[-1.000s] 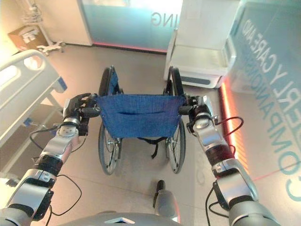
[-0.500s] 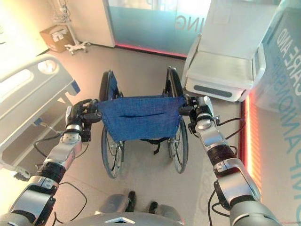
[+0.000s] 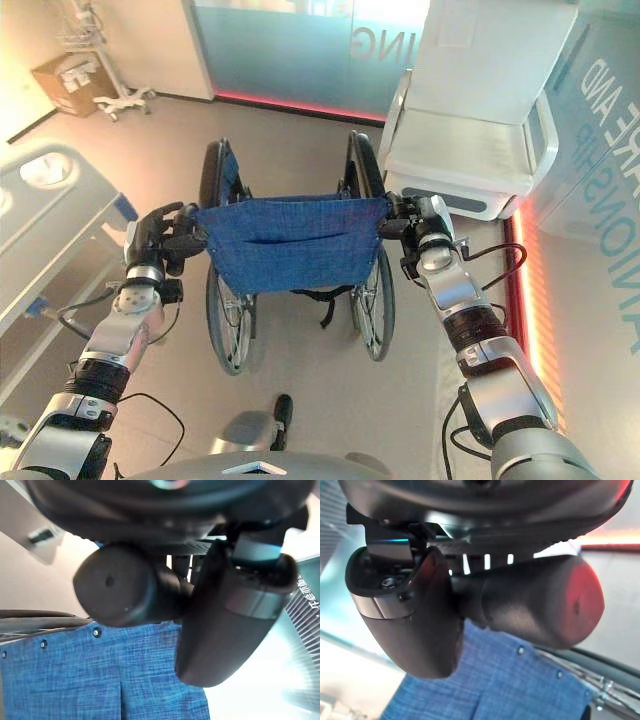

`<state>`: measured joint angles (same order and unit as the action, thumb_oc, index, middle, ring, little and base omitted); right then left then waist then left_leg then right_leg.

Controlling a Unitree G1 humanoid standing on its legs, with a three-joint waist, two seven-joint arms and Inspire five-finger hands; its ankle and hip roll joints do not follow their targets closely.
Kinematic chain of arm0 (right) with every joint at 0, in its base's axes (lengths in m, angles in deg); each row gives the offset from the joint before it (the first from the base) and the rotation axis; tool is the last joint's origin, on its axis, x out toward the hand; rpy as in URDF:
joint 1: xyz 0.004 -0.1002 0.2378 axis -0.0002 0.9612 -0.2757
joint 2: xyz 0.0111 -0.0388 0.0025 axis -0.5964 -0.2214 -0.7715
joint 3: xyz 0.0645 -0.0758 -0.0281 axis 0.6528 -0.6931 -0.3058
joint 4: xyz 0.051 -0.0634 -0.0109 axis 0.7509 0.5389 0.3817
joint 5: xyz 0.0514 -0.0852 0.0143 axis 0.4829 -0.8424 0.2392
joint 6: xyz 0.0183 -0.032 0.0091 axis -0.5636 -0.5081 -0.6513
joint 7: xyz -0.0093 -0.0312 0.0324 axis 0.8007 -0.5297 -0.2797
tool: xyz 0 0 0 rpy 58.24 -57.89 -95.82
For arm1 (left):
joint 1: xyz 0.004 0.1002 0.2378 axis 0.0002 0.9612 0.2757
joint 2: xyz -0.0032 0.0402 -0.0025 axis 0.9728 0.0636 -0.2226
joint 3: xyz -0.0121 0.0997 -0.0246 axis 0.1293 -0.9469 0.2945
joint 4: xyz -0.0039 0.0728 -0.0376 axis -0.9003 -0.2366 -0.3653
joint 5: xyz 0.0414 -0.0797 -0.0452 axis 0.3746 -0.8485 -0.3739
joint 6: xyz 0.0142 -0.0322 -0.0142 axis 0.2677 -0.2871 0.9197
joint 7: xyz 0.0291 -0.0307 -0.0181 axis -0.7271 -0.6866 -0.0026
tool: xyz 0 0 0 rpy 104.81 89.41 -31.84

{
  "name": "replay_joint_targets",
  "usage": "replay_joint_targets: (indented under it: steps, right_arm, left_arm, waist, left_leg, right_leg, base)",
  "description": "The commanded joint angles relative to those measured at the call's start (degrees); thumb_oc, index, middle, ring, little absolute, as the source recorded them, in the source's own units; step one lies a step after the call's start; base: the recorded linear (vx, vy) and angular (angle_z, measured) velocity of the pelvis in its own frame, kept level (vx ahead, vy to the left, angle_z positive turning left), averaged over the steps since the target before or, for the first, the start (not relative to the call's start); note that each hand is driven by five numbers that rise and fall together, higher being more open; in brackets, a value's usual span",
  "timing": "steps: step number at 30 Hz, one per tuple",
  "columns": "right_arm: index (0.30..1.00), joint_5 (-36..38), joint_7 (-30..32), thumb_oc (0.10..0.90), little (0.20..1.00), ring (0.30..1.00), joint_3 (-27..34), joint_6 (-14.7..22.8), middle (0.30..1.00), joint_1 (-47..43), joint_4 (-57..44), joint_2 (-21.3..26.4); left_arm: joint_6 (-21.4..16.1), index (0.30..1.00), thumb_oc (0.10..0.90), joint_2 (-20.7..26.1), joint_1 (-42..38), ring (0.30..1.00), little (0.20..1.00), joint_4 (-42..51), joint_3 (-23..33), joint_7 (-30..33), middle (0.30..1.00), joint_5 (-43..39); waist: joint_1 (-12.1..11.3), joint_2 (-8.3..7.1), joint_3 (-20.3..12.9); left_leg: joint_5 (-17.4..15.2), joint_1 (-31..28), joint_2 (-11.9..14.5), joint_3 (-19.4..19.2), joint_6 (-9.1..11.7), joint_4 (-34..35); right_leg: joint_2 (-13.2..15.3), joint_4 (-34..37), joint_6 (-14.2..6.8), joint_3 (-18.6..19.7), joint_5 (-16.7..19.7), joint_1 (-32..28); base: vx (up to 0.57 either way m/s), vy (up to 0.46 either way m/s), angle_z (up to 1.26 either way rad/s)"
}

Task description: Push the wheelchair next to the bed

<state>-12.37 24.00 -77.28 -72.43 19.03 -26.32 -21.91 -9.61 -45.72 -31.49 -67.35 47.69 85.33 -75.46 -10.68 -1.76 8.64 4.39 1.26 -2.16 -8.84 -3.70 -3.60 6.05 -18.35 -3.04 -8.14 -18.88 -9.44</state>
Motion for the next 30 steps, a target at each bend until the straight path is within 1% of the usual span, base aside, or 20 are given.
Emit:
replay_joint_targets:
  steps: [1,3,4,7,9,10,11,12,14,17,19,20,21,23,24,26,27,28,29,30]
  right_arm:
    - [0.3,0.5,-11.02,0.4,0.3,0.3,-2.14,3.63,0.3,8.27,-0.24,3.21]
    - [0.3,0.65,-10.91,0.4,0.3,0.3,-1.38,4.19,0.3,8.86,-0.2,3.14]
    - [0.3,0.81,-10.91,0.4,0.3,0.3,-1.06,4.49,0.3,9.32,-0.32,2.9]
    - [0.3,0.1,-10.87,0.4,0.3,0.3,-1.56,4.94,0.3,9.15,-0.24,2.29]
    - [0.3,-0.86,-10.15,0.4,0.3,0.3,-3.67,5.03,0.3,6.66,0.12,1.82]
    - [0.3,-0.85,-9.93,0.4,0.3,0.3,-3.99,5.11,0.3,6.12,0.29,1.83]
    - [0.3,-0.85,-9.93,0.4,0.3,0.3,-4.01,5.12,0.3,6.09,0.31,1.83]
    - [0.3,-0.53,-8.8,0.4,0.3,0.3,-4.8,4.95,0.3,4.04,1.47,2.46]
    - [0.3,-0.22,-7.72,0.4,0.3,0.3,-4.81,4.15,0.3,2.81,1.64,3.34]
    - [0.3,-0.5,-7.39,0.4,0.3,0.3,-4.48,2.18,0.3,1.38,0.99,4.37]
    - [0.3,-0.87,-7.81,0.4,0.3,0.3,-4.54,0.24,0.3,-0.12,0.78,5.14]
    - [0.3,-0.72,-8.56,0.4,0.3,0.3,-4.55,-0.53,0.3,-1.57,1.41,6.17]
    - [0.3,-0.67,-8.82,0.4,0.3,0.3,-4.34,-0.52,0.3,-1.49,1.41,6.25]
    - [0.3,-1.99,-10.62,0.4,0.3,0.3,-3.68,-0.61,0.3,0.27,-0.59,6.21]
    - [0.3,-2.56,-11.85,0.4,0.3,0.3,-3.3,0.73,0.3,1.44,-2.11,7.57]
    - [0.3,-2.84,-12.44,0.4,0.3,0.3,-3.56,3.11,0.3,1.11,-0.31,8.58]
    - [0.3,-3.02,-12.5,0.4,0.3,0.3,-3.81,3.62,0.3,0.83,0.21,8.71]
    - [0.3,-2.99,-12.02,0.4,0.3,0.3,-4.97,5.04,0.3,0.13,1.75,9.4]
    - [0.3,-3.0,-12.01,0.4,0.3,0.3,-5.08,5.22,0.3,0.04,1.89,9.53]
    - [0.3,-2.22,-11.03,0.4,0.3,0.3,-5.27,5.78,0.3,0.09,2.69,10.09]
  left_arm:
    - [-1.66,0.3,0.4,5.93,0.67,0.3,0.3,-2.9,-1.56,-5.73,0.3,4.65]
    - [-1.08,0.3,0.4,6.15,0.64,0.3,0.3,-1.7,-1.77,-5.76,0.3,5.61]
    - [-0.94,0.3,0.4,6.2,0.92,0.3,0.3,-1.2,-1.9,-5.23,0.3,5.75]
    - [-1.18,0.3,0.4,5.85,1.33,0.3,0.3,-1.28,-1.89,-4.4,0.3,5.76]
    - [-1.98,0.3,0.4,5.48,1.4,0.3,0.3,-2.1,-1.89,-3.16,0.3,5.09]
    - [-2.13,0.3,0.4,5.49,1.26,0.3,0.3,-2.29,-1.91,-3.07,0.3,4.69]
    - [-2.14,0.3,0.4,5.49,1.26,0.3,0.3,-2.3,-1.89,-3.07,0.3,4.68]
    - [-2.52,0.3,0.4,5.57,0.04,0.3,0.3,-3.04,-2.6,-3.89,0.3,3.02]
    - [-2.63,0.3,0.4,5.38,-1.38,0.3,0.3,-3.62,-3.64,-4.46,0.3,1.83]
    - [-2.87,0.3,0.4,4.61,-2.74,0.3,0.3,-4.78,-4.67,-4.18,0.3,0.81]
    - [-2.41,0.3,0.4,4.21,-3.3,0.3,0.3,-5.0,-4.7,-4.84,0.3,0.57]
    - [-2.18,0.3,0.4,3.5,-3.99,0.3,0.3,-5.42,-4.69,-4.93,0.3,0.86]
    - [-1.88,0.3,0.4,3.18,-3.79,0.3,0.3,-5.4,-4.5,-4.91,0.3,0.98]
    - [-0.35,0.3,0.4,2.47,-1.8,0.3,0.3,-3.53,-3.89,-3.84,0.3,-0.44]
    - [0.43,0.3,0.4,2.38,0.12,0.3,0.3,-1.17,-3.06,-2.82,0.3,0.31]
    - [-0.1,0.3,0.4,2.14,0.18,0.3,0.3,-1.36,-3.12,-2.74,0.3,-0.01]
    - [-0.17,0.3,0.4,2.05,-0.01,0.3,0.3,-1.6,-3.2,-2.68,0.3,0.05]
    - [-0.88,0.3,0.4,1.46,-0.49,0.3,0.3,-2.44,-3.9,-2.68,0.3,0.47]
    - [-0.92,0.3,0.4,1.36,-0.56,0.3,0.3,-2.52,-4.02,-2.7,0.3,0.53]
    - [-1.0,0.3,0.4,0.9,-0.89,0.3,0.3,-2.99,-4.65,-3.27,0.3,0.57]
  waist:
    - [1.22,-1.3,-2.88]
    - [0.74,-1.57,-2.97]
    - [0.47,-1.83,-2.97]
    - [0.58,-1.82,-2.69]
    - [2.47,0.05,-0.88]
    - [2.8,0.29,-0.7]
    - [2.83,0.31,-0.66]
    - [4.35,-0.64,0.17]
    - [5.45,-1.21,0.54]
    - [6.68,-1.52,0.53]
    - [7.13,-2.06,0.27]
    - [7.46,-2.55,-0.21]
    - [7.35,-2.58,-0.36]
    - [7.24,-2.8,-0.65]
    - [7.06,-2.65,-0.57]
    - [7.26,-2.89,-1.15]
    - [7.38,-2.82,-1.31]
    - [6.7,-3.14,-1.3]
    - [6.64,-3.14,-1.23]
    - [5.4,-3.64,0.19]
  left_leg:
    - [-3.08,7.98,-2.0,3.5,1.22,-4.83]
    - [-4.07,7.59,-3.0,4.11,0.24,-5.0]
    - [-4.4,6.61,-3.71,4.22,-0.29,-4.68]
    - [-5.14,5.11,-3.78,3.77,-0.43,-4.78]
    - [-6.66,-0.69,-2.1,3.6,-0.02,-3.37]
    - [-6.93,-1.36,-1.93,3.65,-0.03,-3.05]
    - [-6.96,-1.41,-1.92,3.67,-0.02,-3.04]
    - [-9.45,-3.61,-3.35,5.16,-0.15,-3.34]
    - [-11.53,-4.82,-4.0,7.15,-0.03,-3.87]
    - [-14.69,-5.75,-3.97,9.3,0.18,-6.18]
    - [-17.04,-6.53,-3.67,10.01,0.49,-7.92]
    - [-18.94,-6.95,-2.83,10.52,0.84,-10.06]
    - [-19.23,-6.75,-2.43,10.26,0.79,-10.8]
    - [-18.49,-6.92,-1.25,11.92,1.72,-14.8]
    - [-12.55,-7.41,2.82,10.68,4.23,-17.7]
    - [-8.21,-8.14,5.21,10.44,5.49,-20.76]
    - [-7.45,-8.35,5.6,10.59,5.9,-21.55]
    - [-2.49,-4.93,5.86,9.94,7.06,-28.8]
    - [-2.1,-4.01,5.83,9.99,7.13,-30.08]
    - [-0.08,3.75,6.27,7.8,7.33,-35.61]
  right_leg:
    - [2.14,-2.68,-4.02,-2.69,16.22,-4.44]
    - [2.63,-7.1,-4.3,-2.78,18.48,-3.36]
    - [3.17,-9.11,-4.52,-3.16,21.29,-2.11]
    - [4.45,-8.45,-4.51,-3.82,23.63,1.03]
    - [4.62,-4.28,-3.2,-4.86,22.25,11.14]
    - [4.48,-3.1,-3.02,-4.94,22.58,12.44]
    - [4.46,-3.1,-3.01,-4.96,22.55,12.38]
    - [4.81,6.02,-4.04,-2.88,27.09,17.0]
    - [5.22,13.3,-4.91,-1.06,29.14,18.9]
    - [5.02,19.01,-5.48,0.57,29.62,19.28]
    - [5.23,17.43,-5.49,1.5,29.68,19.81]
    - [4.36,14.42,-5.58,2.16,27.7,19.7]
    - [4.26,12.92,-5.49,1.66,26.72,19.59]
    - [2.8,6.78,-5.23,1.99,24.6,20.04]
    - [1.96,6.92,-3.05,-1.4,22.14,18.05]
    - [0.86,7.85,-1.12,-2.65,20.71,16.42]
    - [0.5,7.92,-0.7,-3.0,20.27,16.09]
    - [-0.41,8.45,1.32,-4.7,18.2,13.55]
    - [-0.54,8.51,1.58,-5.01,17.95,13.21]
    - [-0.91,8.98,2.94,-6.55,16.54,9.35]
  base:
    - [0.35,0.131,-0.08]
    - [0.35,0.117,-0.13]
    - [0.38,0.113,-0.09]
    - [0.3,0.051,-0.1]
    - [0.38,-0.026,-0.47]
    - [0.19,-0.034,-0.49]
    - [0.41,-0.164,-0.14]
    - [0.43,-0.193,0.25]
    - [0.57,-0.273,0.61]
    - [0.4,-0.229,0.96]
    - [0.44,-0.341,0.72]
    - [0.44,-0.362,0.64]
    - [0.56,-0.445,0.76]
    - [0.44,-0.35,0.8]
    - [0.37,-0.329,0.51]
    - [0.36,-0.293,0.53]
    - [0.34,-0.301,0.6]
    - [0.24,-0.231,0.45]
    - [0.37,-0.378,0.5]
    - [0.29,-0.262,0.46]
